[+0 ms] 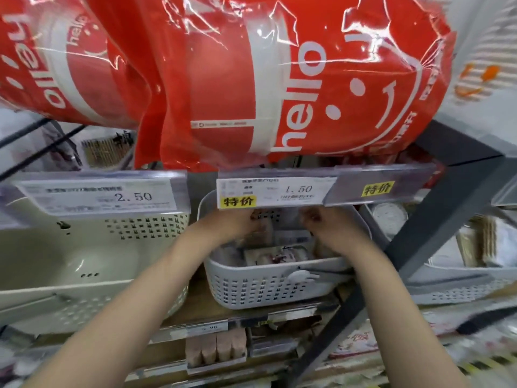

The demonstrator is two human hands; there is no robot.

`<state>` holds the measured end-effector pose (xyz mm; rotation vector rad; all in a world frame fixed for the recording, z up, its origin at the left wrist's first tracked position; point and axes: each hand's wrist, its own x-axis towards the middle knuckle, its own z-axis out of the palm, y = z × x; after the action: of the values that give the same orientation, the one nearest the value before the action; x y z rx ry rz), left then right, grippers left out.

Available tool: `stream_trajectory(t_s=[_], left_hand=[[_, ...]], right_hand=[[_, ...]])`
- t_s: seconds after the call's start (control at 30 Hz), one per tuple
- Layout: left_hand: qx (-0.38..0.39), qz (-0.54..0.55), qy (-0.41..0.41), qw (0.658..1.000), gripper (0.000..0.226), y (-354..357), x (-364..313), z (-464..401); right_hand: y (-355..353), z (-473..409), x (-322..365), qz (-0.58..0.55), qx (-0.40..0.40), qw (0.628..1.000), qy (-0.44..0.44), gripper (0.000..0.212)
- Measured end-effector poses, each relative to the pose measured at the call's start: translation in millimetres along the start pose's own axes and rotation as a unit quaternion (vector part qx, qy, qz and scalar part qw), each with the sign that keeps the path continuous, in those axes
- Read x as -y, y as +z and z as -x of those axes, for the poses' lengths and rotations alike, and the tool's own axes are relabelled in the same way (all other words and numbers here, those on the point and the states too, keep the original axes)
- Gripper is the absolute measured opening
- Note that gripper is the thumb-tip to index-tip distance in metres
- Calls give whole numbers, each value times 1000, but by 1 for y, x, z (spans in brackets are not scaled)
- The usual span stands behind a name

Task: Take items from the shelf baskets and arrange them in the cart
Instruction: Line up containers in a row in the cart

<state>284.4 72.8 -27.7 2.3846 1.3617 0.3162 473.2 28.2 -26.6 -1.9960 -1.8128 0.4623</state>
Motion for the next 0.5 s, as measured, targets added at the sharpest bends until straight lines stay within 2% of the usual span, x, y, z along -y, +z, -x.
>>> stream_trajectory(t_s=[0.17, 0.23, 0.3, 0.37, 0.5], left_hand=[[36, -94, -3, 995, 43, 14, 12, -19], [47, -131, -2, 990, 39, 17, 17, -23], [78, -135, -12, 988, 34, 21, 19, -24], [88, -133, -16, 987, 35, 23, 18, -26], [79, -140, -19, 987, 42, 26, 18, -27]], right_hand=[[7, -3, -5, -75, 111, 991, -24, 10], [8, -3, -5, -102, 150, 983, -33, 21], [8, -3, -4, -77, 218, 972, -40, 38], [7, -1, -2, -25, 289, 956, -54, 44], [7, -2, -1, 51, 329, 940, -67, 45]])
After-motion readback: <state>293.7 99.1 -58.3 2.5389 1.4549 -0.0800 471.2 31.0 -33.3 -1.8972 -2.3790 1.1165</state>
